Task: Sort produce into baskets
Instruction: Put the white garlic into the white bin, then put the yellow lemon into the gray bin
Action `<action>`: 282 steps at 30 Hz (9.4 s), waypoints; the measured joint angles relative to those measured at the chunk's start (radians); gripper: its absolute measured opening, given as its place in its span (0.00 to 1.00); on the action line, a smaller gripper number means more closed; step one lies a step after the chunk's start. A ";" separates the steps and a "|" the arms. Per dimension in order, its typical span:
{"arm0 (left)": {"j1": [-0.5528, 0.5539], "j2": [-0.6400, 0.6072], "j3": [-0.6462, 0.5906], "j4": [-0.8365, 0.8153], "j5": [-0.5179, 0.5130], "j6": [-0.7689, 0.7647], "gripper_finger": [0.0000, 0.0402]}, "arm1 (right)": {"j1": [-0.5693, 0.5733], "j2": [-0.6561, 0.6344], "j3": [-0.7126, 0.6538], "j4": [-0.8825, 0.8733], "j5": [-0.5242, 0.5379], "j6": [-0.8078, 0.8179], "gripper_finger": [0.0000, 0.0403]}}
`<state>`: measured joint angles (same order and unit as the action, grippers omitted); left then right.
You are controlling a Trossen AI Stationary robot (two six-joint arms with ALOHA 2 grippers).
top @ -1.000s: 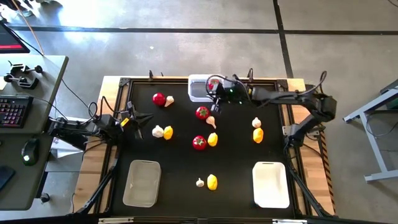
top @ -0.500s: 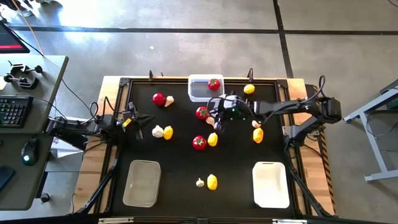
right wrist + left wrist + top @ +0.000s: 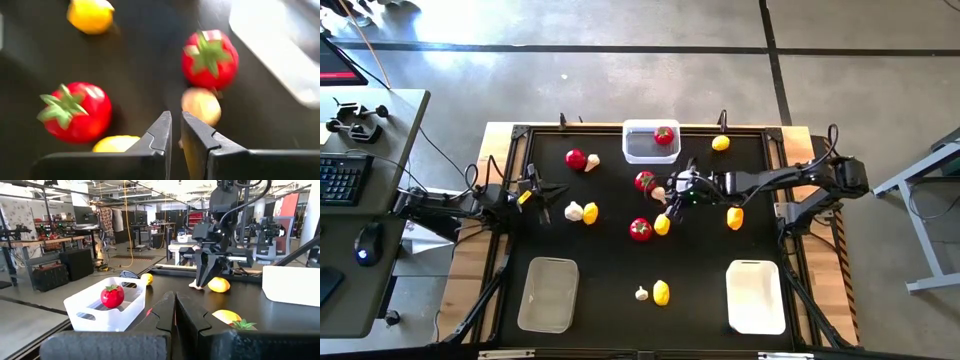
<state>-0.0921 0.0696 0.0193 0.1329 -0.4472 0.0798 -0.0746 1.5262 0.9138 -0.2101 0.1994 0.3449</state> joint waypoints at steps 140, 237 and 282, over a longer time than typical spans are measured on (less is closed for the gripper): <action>0.001 0.000 -0.001 0.231 -0.011 0.157 0.00 | 0.825 -0.001 0.169 -0.881 -0.365 1.651 0.40; 0.001 0.006 -0.001 0.145 0.004 0.001 0.00 | 0.379 -0.018 -0.117 -0.826 0.090 1.366 0.40; 0.157 0.893 0.196 0.621 0.434 0.058 0.04 | 0.120 0.219 -0.060 0.821 0.013 -0.283 0.40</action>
<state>0.0650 0.9625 0.2153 0.7535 -0.0137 0.1377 0.0456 1.7450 0.8540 0.6108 0.2127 0.0620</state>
